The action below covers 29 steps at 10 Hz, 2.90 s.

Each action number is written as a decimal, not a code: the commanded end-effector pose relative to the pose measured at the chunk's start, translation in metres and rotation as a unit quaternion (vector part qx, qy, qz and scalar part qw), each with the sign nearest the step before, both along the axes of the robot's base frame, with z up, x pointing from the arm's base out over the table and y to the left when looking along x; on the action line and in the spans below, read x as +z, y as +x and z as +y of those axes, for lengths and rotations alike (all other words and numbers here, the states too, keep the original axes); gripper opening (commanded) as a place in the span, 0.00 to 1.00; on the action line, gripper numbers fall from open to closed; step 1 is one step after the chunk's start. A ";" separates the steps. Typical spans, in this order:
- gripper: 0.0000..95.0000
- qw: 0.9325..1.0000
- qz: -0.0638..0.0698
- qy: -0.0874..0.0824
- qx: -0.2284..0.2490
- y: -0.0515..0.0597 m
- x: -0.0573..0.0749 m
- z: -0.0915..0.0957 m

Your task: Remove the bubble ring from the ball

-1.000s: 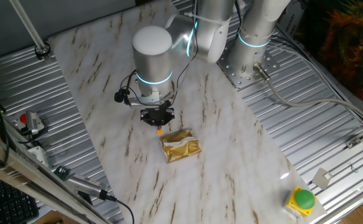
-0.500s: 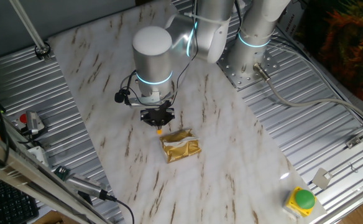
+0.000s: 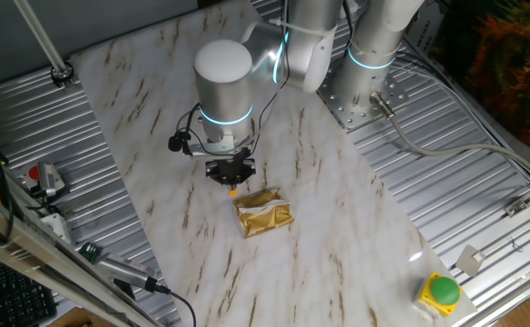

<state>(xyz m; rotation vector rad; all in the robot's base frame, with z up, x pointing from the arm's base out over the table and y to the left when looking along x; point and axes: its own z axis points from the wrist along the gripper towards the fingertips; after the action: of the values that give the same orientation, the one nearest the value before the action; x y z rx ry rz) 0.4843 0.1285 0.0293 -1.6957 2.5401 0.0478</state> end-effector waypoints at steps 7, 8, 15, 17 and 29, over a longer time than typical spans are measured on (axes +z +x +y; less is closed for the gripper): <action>0.00 1.000 -0.005 0.000 0.008 0.001 -0.003 -0.001; 0.00 1.000 -0.006 0.000 0.013 0.001 -0.004 -0.001; 0.40 0.999 -0.016 -0.001 0.039 0.002 -0.006 -0.001; 0.40 0.999 -0.017 -0.001 0.040 0.003 -0.007 -0.001; 0.40 0.999 -0.019 0.001 0.042 0.005 -0.014 -0.002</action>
<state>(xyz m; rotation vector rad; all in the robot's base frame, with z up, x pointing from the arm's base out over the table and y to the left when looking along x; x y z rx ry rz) 0.4886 0.1266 0.0158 -1.7847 2.4411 0.0237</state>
